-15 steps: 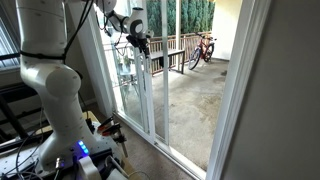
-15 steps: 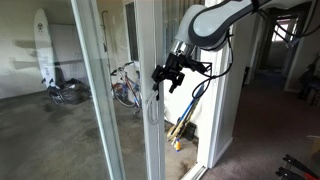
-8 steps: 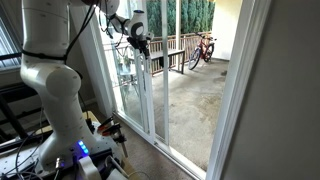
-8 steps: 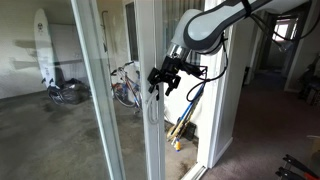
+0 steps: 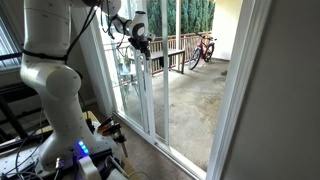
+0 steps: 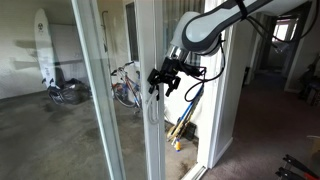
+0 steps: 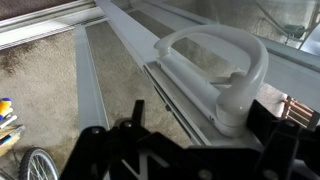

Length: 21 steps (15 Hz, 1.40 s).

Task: Slide the glass door to the right

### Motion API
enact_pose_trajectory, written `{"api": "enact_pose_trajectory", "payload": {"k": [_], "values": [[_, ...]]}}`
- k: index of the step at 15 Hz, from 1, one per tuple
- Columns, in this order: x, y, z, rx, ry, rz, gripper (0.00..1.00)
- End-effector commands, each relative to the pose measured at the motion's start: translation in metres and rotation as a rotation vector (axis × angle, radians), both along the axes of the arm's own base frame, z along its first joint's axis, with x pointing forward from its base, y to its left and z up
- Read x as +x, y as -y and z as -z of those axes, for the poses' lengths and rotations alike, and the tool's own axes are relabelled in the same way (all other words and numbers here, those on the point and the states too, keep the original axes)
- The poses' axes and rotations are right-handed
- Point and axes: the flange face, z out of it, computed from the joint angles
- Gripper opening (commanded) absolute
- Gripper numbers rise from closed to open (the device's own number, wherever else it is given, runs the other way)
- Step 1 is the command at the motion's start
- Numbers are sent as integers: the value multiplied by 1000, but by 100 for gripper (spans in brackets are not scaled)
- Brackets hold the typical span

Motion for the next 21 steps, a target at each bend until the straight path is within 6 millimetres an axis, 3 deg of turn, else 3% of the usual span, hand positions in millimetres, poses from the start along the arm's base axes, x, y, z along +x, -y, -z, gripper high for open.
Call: {"api": "enact_pose_trajectory", "payload": {"k": [1,6,13,21], "values": [[6,27,11,-50,-50,74,100],[5,44,15,-66,-77,146,100],[12,83,6,-17,-137,223,100],[18,93,9,-23,-174,239,100]]}}
